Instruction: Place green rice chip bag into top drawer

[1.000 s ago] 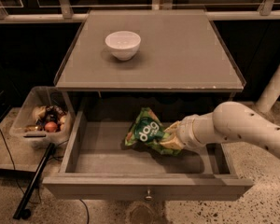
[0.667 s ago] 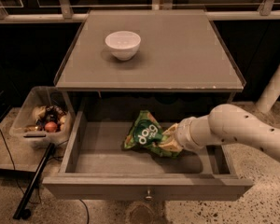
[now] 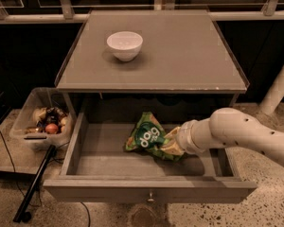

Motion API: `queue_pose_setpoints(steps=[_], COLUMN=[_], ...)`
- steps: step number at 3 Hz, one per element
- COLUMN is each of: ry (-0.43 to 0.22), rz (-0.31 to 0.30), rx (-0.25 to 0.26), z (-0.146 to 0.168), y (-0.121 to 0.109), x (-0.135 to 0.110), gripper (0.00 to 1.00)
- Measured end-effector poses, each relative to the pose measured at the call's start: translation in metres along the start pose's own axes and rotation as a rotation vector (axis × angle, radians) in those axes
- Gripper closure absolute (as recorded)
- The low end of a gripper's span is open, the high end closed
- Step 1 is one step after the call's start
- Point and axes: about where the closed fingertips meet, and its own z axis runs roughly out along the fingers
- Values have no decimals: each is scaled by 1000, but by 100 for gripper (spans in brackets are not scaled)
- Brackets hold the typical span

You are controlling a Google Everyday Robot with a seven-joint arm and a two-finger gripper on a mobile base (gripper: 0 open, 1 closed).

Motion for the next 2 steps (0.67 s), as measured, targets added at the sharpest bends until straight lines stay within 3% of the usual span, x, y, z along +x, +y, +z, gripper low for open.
queue_pose_setpoints(steps=[2], ry=[0], rz=[0], rx=[0], z=[0], y=[0], x=[0], gripper=[36])
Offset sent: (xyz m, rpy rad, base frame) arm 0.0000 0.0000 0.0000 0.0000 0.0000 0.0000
